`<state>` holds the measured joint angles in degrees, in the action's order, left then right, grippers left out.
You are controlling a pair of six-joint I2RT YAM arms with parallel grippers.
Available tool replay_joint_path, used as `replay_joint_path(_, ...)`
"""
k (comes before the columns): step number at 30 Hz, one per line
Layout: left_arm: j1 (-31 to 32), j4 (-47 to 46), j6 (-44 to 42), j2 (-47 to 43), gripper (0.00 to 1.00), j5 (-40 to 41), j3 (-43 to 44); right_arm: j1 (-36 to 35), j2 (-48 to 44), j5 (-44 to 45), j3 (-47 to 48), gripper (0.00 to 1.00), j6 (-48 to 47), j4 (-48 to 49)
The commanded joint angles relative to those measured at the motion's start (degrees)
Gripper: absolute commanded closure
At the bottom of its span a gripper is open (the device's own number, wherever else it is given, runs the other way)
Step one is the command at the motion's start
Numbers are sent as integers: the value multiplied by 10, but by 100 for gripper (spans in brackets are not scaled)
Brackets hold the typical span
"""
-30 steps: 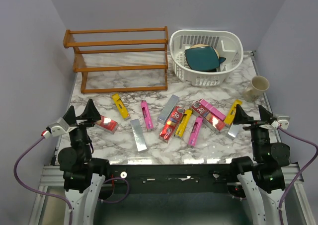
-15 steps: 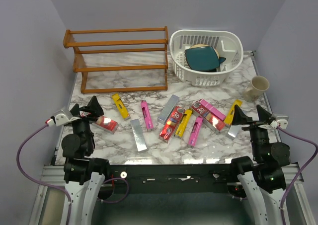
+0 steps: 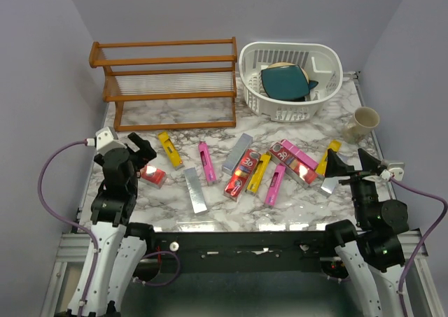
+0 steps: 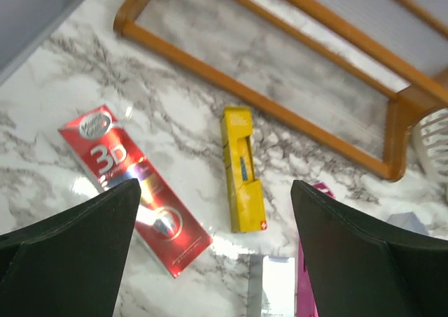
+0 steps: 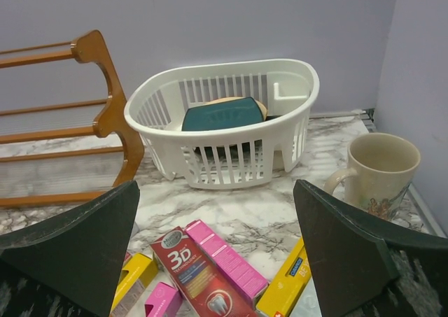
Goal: Place and organize the toothpastes onto the shelf
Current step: Pick up the toothpaste from the center of the board.
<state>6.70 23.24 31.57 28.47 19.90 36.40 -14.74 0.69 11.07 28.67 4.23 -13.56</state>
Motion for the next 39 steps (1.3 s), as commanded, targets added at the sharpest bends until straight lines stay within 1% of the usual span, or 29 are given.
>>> replay_joint_path(1, -4, 118, 84, 69, 1, 22, 14, -12, -162, 13, 8, 0, 7, -18)
replay_joint_path(2, -4, 131, 111, 95, 1, 32, 17, -13, -162, 15, 8, 0, 7, -19)
replay_joint_path(4, -3, 168, 131, 119, 1, 50, 22, -16, -162, 19, 10, 0, 9, -21)
replay_joint_path(8, -2, 209, 190, 174, 1, 118, 18, -24, -162, 22, 11, 0, 10, -23)
replay_joint_path(11, 2, 216, 219, 191, 1, 125, 13, -34, -163, 25, 14, 0, 10, -28)
replay_joint_path(16, 20, 180, 266, 214, 1, 128, -7, -51, -163, 33, 16, 0, 13, -31)
replay_joint_path(19, 38, 165, 286, 244, 1, 136, -8, -61, -163, 33, 17, 0, 13, -32)
replay_joint_path(24, 104, 160, 334, 311, 1, 181, 8, -71, -163, 40, 16, 0, 11, -32)
replay_joint_path(27, 124, 172, 364, 345, 1, 201, 12, -76, -164, 42, 15, 0, 9, -31)
replay_joint_path(32, 130, 153, 386, 369, 1, 205, -4, -82, -164, 41, 14, 0, 8, -31)
replay_joint_path(39, 133, 117, 393, 399, 1, 197, -23, -87, -164, 44, 14, 0, 7, -31)
